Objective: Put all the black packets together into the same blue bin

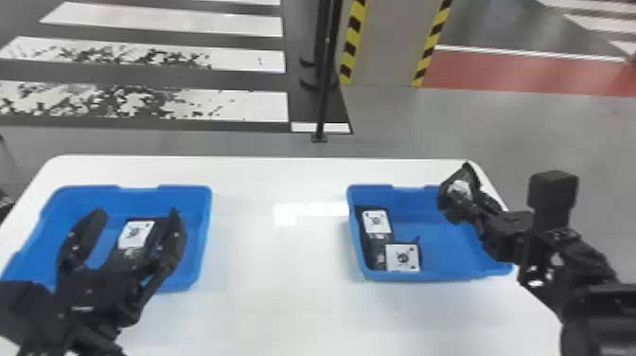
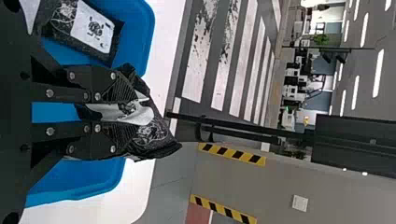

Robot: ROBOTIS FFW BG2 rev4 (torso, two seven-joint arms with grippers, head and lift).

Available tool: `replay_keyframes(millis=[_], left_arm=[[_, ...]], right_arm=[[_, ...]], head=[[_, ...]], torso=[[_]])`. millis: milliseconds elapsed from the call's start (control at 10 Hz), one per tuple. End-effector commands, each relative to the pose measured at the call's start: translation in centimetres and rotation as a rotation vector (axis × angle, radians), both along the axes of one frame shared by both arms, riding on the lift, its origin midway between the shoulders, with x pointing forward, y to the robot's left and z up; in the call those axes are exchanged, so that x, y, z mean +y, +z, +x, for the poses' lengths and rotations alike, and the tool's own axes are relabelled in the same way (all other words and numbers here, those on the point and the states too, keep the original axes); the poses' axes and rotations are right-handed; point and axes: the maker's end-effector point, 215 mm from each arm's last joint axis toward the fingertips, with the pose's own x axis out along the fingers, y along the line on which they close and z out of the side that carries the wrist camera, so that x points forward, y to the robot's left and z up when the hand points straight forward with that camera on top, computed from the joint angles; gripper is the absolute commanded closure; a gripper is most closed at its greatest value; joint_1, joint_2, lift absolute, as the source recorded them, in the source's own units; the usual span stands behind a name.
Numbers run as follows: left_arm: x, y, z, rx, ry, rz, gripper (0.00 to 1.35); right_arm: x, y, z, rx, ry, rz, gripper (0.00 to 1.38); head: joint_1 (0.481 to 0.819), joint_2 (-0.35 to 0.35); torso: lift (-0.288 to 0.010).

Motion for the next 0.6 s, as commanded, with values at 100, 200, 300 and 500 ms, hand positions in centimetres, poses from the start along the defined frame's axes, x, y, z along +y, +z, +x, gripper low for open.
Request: replay_keyframes(millis=[100,200,300,500], left_arm=[[0.2,0.1,0.3,0.000,0.004,0.008,0.12],[0.4,-0.1,0.4,0.007,0.005,0.020,0.12],[0.5,-1.0,0.7,0.039,-0.007,0.024,0.12],[1.0,-0.8,1.1,0.036,-0.011,0.044,0.12]], right_arm=[[1.7,0.7,-0.6,-0.051,0.048,0.059,0.32],[3.4,1.6,-2.1,-0.090,0.073,0.099,0.09],[5.1,2.4,-4.3,-0.124,0.097,0.140,0.10],[8.1,3.3,-9.1,-0.140,0.101,0.225,0.12]], head=[[0.695,-0.173],[0.695,-0.162],[0.695,-0.153],[0.695,-0.113]], torso=[[-0.110],[-0.110],[-0.110],[-0.110]])
